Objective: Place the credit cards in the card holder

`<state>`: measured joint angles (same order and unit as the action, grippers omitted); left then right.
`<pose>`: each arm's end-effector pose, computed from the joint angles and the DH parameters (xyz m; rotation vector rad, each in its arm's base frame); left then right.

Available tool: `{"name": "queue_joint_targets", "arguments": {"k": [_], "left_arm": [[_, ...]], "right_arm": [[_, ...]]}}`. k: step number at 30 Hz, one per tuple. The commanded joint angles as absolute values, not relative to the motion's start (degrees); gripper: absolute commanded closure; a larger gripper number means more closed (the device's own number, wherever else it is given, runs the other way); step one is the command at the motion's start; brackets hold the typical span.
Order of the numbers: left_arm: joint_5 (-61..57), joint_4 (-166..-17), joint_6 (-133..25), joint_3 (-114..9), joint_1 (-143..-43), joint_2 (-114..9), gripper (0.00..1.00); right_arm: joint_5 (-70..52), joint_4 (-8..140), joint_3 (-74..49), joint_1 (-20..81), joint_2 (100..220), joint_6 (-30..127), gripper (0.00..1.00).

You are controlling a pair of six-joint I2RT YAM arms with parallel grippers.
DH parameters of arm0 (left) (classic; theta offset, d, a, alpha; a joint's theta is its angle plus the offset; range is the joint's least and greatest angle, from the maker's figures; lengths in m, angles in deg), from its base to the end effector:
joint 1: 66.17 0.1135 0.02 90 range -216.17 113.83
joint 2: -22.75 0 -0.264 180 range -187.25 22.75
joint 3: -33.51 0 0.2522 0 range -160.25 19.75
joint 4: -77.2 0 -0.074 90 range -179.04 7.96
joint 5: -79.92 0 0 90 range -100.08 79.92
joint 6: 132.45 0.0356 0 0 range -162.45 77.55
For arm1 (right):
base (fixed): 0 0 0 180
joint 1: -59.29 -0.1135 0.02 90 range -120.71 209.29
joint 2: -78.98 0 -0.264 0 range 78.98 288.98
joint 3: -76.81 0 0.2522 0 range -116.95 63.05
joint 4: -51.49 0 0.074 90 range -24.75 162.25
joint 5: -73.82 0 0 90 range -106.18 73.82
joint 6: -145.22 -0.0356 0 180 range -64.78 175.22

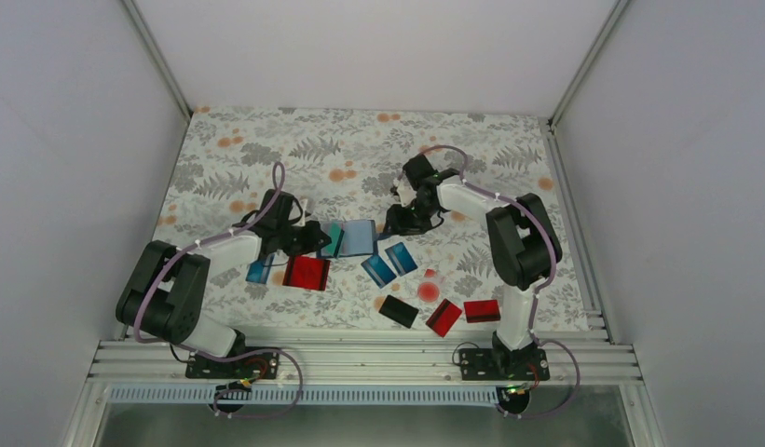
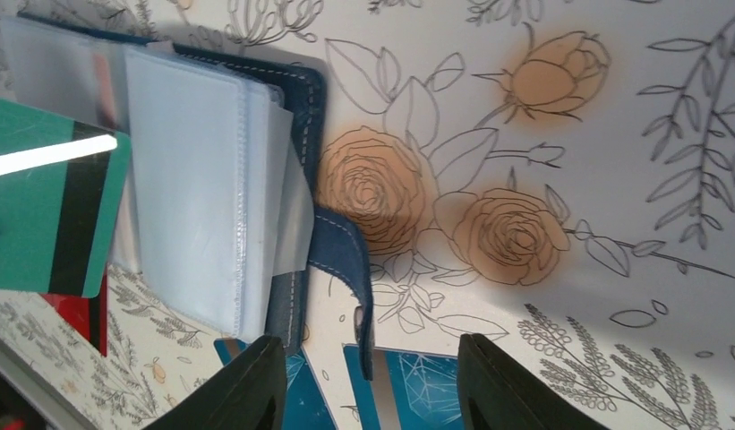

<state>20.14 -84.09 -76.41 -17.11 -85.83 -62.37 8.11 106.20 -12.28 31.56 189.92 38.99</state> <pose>0.2465 -0.1071 0.1498 -0.0926 2.6257 -1.0231 0.3235 0.1866 0.1627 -0.3759 2.9745 0.7303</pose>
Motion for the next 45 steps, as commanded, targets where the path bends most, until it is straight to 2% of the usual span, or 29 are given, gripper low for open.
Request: {"name": "queue_joint_targets", "arguments": {"k": [1,12,18,32,45], "left_arm": [[20.7,-86.8,-77.3,-16.2,-85.5,-62.1,0.98],[23.1,-89.8,-78.6,-15.5,-85.6,-64.4,0.98],[23.7,-91.0,-78.9,-15.7,-85.7,-65.5,0.98],[25.0,-94.1,-77.4,-16.5,-85.6,-68.1,0.98],[25.7,-96.6,-77.1,-19.1,-85.6,-72.2,0.98]], "right_arm": [[11.3,105.3,-12.7,32.0,190.7,40.5,0.53],[13.3,104.7,-12.5,32.0,192.6,41.9,0.83],[13.4,104.6,-12.3,32.0,193.0,42.0,0.9],[13.5,104.6,-12.7,32.0,194.2,42.0,0.95],[14.0,104.7,-13.3,32.0,195.1,41.9,0.96]]}}
